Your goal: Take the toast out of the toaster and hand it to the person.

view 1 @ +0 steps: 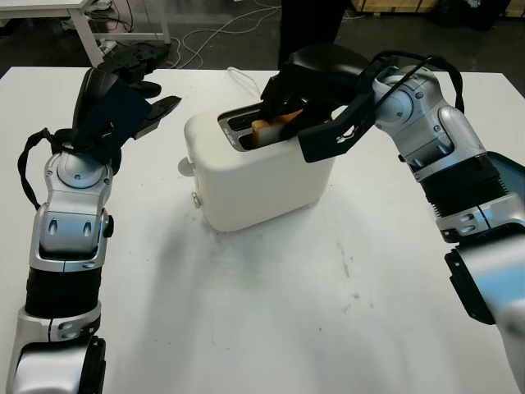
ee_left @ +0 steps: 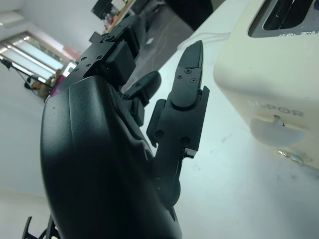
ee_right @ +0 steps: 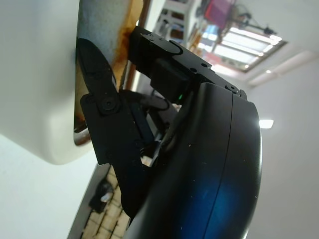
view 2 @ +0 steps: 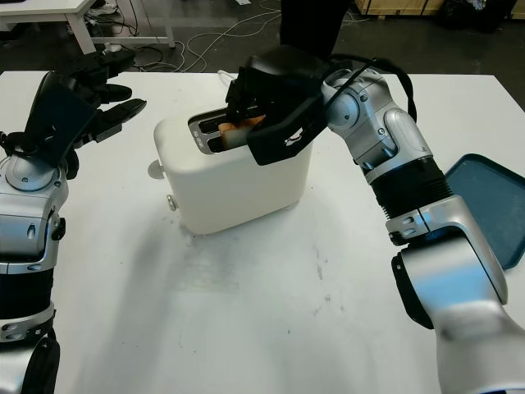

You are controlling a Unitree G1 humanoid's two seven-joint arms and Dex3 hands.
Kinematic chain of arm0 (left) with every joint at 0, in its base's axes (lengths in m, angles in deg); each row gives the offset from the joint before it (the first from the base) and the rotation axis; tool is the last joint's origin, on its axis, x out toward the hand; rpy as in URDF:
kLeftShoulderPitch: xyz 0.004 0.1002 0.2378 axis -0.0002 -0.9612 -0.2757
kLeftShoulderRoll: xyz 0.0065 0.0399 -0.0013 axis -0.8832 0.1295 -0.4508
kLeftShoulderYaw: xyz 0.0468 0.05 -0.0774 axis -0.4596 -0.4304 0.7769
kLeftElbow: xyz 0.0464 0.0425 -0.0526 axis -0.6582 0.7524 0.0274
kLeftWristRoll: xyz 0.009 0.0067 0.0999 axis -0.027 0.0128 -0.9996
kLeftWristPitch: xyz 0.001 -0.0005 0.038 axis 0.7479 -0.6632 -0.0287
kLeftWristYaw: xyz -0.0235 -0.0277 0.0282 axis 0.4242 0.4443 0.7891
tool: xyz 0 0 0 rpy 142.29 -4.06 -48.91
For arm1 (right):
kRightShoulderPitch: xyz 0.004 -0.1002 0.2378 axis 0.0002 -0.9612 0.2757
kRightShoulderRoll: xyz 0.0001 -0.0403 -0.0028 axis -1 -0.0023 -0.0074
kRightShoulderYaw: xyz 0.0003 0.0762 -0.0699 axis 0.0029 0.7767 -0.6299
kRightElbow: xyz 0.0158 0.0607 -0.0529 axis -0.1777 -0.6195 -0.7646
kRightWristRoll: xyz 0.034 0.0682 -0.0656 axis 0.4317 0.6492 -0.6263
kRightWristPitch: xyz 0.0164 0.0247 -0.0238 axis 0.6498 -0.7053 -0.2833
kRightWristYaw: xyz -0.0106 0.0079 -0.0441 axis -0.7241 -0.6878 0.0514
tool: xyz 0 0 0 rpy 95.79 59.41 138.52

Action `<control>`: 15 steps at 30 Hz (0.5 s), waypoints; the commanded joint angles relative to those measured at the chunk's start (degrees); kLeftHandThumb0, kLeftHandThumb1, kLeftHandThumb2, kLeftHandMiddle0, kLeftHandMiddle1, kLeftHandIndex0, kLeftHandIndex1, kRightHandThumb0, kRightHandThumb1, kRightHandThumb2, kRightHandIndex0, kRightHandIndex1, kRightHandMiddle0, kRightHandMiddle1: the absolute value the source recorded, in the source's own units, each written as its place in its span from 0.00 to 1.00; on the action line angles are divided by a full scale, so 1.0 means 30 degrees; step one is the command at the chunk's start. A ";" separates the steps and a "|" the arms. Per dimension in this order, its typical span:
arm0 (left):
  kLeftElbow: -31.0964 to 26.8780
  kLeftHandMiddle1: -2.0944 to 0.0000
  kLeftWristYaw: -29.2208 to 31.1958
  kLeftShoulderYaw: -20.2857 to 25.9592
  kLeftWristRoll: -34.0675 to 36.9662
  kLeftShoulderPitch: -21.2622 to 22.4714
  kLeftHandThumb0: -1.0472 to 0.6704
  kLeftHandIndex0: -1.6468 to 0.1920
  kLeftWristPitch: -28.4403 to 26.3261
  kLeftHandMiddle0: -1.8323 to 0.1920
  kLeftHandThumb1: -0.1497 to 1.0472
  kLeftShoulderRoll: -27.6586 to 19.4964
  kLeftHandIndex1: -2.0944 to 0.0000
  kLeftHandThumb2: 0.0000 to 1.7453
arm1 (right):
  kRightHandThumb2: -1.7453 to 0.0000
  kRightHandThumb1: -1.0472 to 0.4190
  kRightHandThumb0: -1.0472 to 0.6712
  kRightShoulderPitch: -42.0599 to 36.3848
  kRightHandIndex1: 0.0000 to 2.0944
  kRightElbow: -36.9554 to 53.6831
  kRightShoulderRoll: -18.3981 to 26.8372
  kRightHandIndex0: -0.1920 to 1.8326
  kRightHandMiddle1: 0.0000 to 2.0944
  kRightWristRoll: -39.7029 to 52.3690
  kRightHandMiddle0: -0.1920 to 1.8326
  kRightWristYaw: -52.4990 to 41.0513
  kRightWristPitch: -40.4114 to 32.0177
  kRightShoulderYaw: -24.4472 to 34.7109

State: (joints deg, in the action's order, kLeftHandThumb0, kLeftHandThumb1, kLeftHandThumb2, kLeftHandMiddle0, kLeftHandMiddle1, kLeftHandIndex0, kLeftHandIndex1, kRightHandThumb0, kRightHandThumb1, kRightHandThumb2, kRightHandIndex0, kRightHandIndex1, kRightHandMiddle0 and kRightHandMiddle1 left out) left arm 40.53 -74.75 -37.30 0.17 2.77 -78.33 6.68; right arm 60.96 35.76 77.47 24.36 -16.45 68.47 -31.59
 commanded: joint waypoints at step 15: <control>0.0177 0.61 -0.0034 0.0177 -0.0056 -0.0057 0.45 0.59 0.0580 0.77 0.89 -0.0099 0.97 0.08 | 1.00 0.21 0.30 -0.0213 0.69 -0.0760 0.0541 0.53 0.36 -0.1348 0.58 0.0029 0.0481 -0.1956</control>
State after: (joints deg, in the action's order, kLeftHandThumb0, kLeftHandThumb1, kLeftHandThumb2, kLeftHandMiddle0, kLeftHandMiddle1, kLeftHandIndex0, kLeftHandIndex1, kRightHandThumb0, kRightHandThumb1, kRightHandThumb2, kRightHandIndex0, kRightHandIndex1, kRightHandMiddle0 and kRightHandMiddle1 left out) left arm 40.68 -74.75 -37.10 0.22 2.77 -77.33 6.68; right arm 62.32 34.96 78.44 22.57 -15.09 69.08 -35.66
